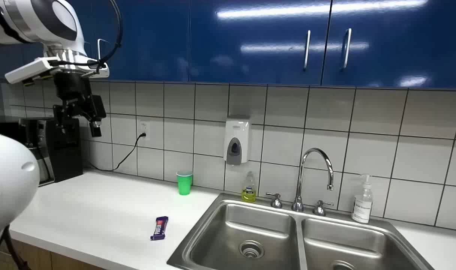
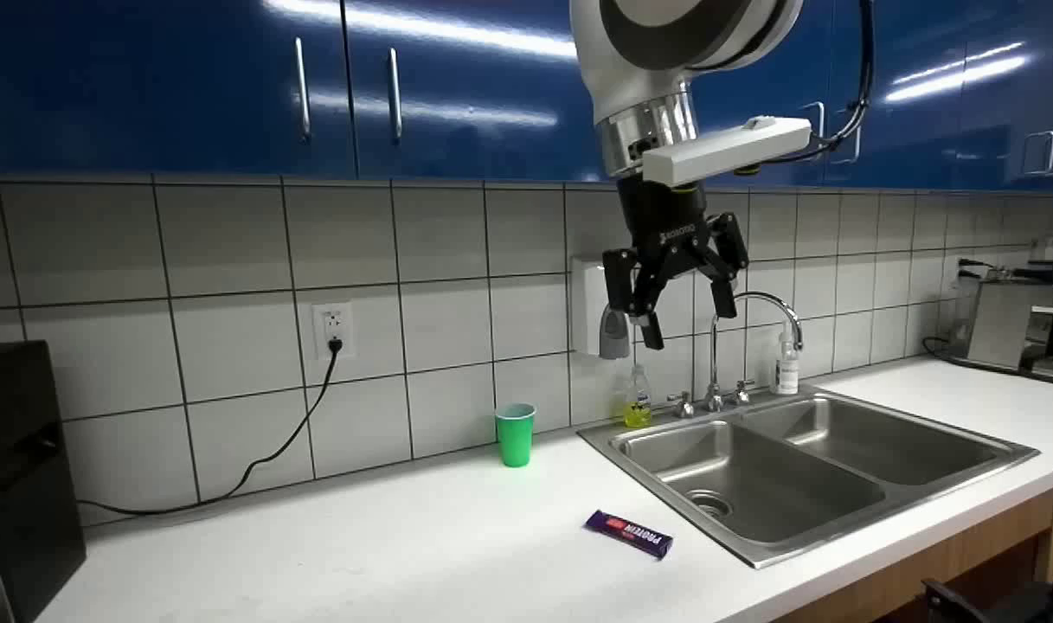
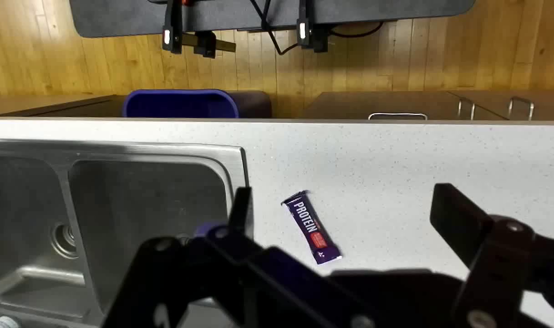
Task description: Put the chocolate bar inside the sink
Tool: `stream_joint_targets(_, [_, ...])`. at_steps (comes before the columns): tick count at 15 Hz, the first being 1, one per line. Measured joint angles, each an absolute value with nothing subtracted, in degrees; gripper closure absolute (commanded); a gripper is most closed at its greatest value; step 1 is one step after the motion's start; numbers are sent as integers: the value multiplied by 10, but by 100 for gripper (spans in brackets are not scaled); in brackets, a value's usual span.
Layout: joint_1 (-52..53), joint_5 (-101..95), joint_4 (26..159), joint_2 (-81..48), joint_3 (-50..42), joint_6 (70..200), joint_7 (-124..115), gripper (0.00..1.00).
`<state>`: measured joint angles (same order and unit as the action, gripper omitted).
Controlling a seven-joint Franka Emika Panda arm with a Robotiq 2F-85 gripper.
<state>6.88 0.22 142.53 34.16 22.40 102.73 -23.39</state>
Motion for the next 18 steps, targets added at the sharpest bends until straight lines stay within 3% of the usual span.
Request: stream_joint_targets(18, [111,-7,1469,336,128,1101,-68,0])
